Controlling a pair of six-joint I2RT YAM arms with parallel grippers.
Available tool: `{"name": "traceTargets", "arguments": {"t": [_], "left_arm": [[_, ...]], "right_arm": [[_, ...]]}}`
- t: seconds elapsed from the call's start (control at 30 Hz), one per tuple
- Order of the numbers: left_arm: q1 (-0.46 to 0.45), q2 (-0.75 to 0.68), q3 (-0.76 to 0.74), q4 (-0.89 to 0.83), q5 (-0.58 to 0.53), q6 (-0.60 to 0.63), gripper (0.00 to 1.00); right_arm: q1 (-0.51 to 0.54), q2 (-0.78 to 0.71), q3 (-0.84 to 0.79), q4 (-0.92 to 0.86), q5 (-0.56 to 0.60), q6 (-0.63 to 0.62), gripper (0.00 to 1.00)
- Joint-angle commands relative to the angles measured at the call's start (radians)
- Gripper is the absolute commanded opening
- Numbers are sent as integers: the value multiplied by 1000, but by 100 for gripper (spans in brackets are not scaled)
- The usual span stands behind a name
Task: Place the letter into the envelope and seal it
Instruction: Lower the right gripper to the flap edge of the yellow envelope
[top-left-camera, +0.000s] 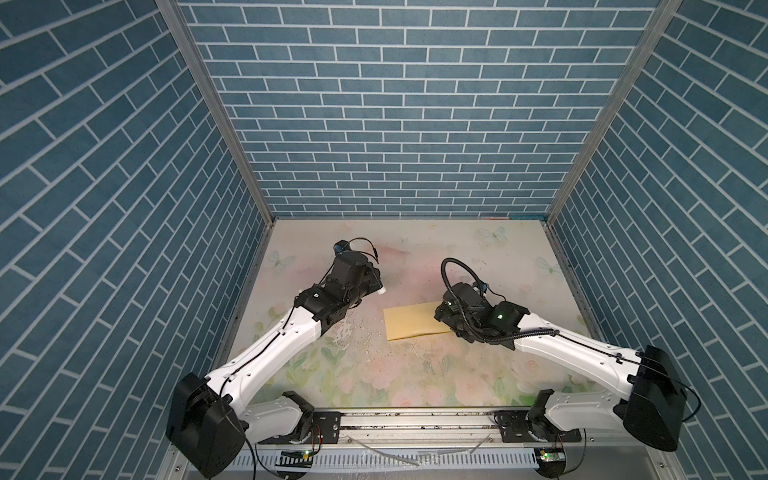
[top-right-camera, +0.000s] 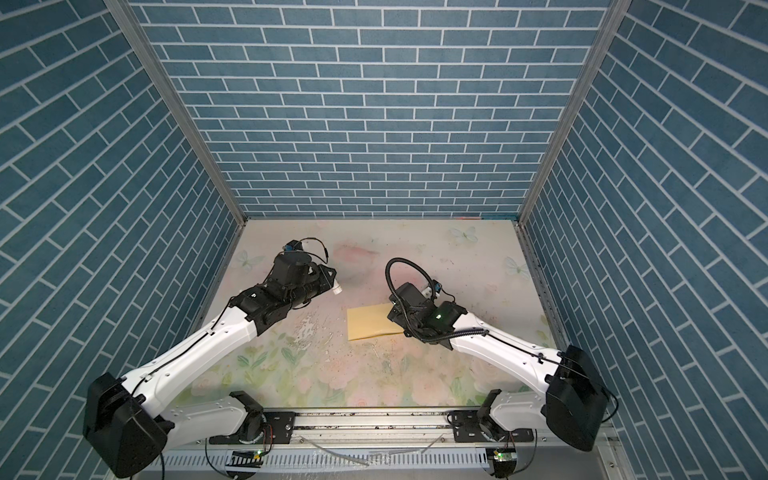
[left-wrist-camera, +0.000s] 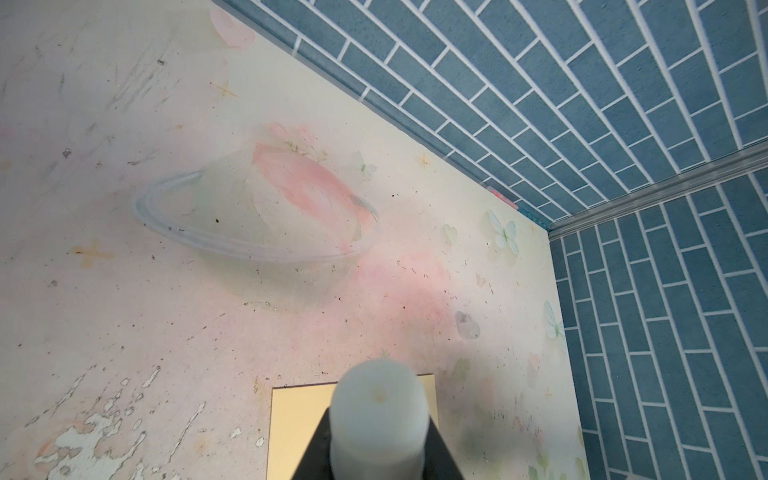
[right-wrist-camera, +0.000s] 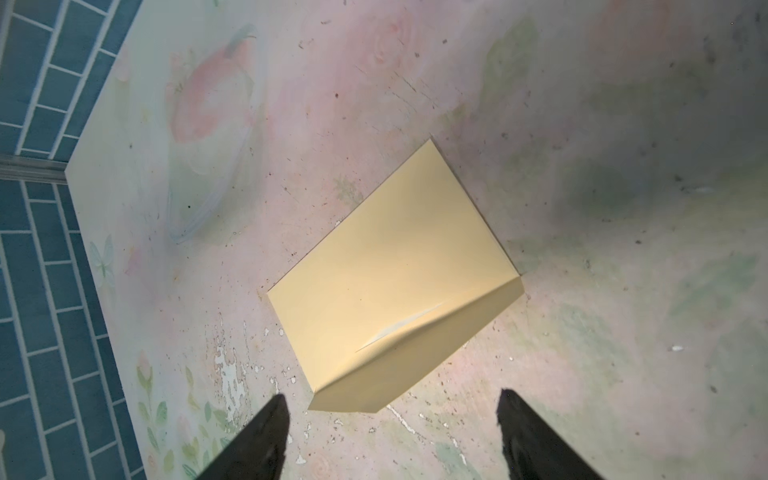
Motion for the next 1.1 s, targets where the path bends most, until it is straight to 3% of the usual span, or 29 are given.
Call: {"name": "traceTargets", "arguments": {"t": [0.0,0.23,0.83,0.97,1.07], "left_arm": [[3,-40,-25,-7,-18,25,0],[4,-77,-51,-11,-45,42,0],[4,-82,-71,-11,-63,53,0],[4,-78,-70,-13,-64,53,0],[4,-74,-69,-13,-65,53,0]], "right_arm": [[12,49,32,-56,-70,205,74],[30,139,51,-20,-138,284,64],[21,276,24,165,-183,316,40],[11,291,14,178,-194,314,31],[4,292,2,189,-193,306,18]]}}
